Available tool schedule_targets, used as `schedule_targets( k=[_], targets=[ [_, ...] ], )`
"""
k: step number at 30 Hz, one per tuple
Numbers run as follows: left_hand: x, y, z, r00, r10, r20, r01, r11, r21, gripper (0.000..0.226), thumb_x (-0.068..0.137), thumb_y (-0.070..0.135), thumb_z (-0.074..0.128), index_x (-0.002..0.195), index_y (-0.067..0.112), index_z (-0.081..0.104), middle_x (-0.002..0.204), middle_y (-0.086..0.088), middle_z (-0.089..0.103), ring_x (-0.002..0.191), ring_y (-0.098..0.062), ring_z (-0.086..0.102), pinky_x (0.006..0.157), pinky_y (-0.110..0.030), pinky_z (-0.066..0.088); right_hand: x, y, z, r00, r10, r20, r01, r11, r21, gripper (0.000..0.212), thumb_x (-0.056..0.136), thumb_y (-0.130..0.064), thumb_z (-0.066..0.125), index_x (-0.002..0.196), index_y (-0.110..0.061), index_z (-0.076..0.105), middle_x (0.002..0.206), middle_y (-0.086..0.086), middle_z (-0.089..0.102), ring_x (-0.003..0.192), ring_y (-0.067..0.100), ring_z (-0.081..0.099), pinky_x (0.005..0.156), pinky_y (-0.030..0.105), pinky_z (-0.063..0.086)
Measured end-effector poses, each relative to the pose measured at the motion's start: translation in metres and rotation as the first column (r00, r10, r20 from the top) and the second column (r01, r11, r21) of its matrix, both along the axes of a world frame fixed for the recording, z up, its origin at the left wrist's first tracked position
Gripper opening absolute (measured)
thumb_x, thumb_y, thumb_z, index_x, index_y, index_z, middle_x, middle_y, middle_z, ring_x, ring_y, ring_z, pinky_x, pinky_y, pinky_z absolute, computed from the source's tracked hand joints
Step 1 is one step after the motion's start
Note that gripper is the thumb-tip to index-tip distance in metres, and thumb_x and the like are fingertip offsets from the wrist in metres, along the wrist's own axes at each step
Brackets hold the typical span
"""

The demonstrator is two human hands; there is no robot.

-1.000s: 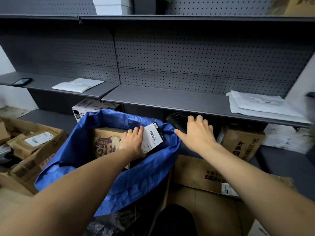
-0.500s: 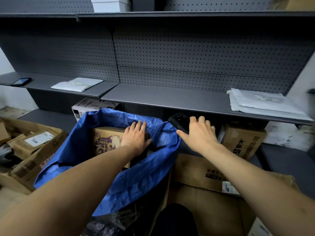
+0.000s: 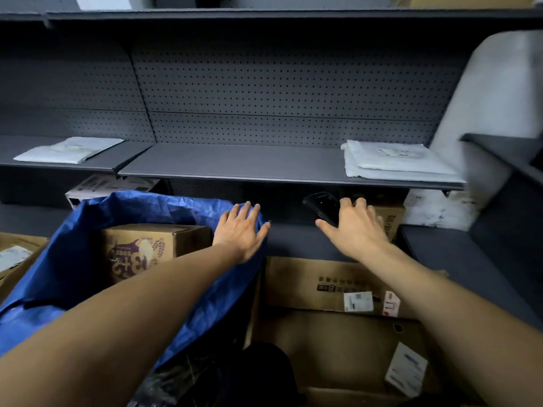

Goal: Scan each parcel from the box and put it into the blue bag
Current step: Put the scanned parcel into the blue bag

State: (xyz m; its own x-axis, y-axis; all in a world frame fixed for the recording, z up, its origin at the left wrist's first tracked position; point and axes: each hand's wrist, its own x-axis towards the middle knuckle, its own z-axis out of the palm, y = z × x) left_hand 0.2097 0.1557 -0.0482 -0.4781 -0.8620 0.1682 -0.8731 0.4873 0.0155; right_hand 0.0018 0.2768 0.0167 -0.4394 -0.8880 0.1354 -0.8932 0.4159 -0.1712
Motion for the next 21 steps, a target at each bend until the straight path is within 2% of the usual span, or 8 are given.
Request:
schedule_targets(
  k=[6,13,21],
  targets=[
    [-0.080,0.024,-0.019,0.993,-0.115,-0.010,0.115,0.992,0.047,0.065,0.101,0.055,0.025,0.157,0.021,0.020,0.163,-0.004,0.020,0.149,-0.027,0.018,0.120,-0.042,0.017,-0.079,0.044,-0.017,0.990,-0.138,0.027,0.138,0.990,0.011,0.073,0.091,-0.065,0.050,0.136,-0.008,0.045,0.133,0.020,0.047,0.125,0.040,0.044,0.101,0.051,0.041],
    [-0.165,0.055,-0.050,0.967,-0.250,0.041,0.244,0.964,0.109,0.067,0.101,0.057,0.015,0.158,0.022,0.012,0.165,-0.003,0.014,0.151,-0.025,0.012,0.122,-0.042,0.013,-0.161,0.098,-0.041,0.962,-0.263,0.078,0.264,0.965,0.001,0.072,0.090,-0.064,0.052,0.135,-0.008,0.046,0.130,0.020,0.048,0.121,0.040,0.046,0.099,0.050,0.040],
    [-0.256,0.096,-0.095,0.902,-0.421,0.099,0.404,0.902,0.155,0.067,0.102,0.056,0.013,0.158,0.021,0.011,0.164,-0.005,0.014,0.151,-0.025,0.012,0.121,-0.042,0.015,-0.233,0.147,-0.080,0.909,-0.396,0.133,0.397,0.918,0.017,0.069,0.090,-0.062,0.054,0.134,-0.010,0.046,0.132,0.019,0.047,0.124,0.039,0.045,0.101,0.049,0.039]
  ],
)
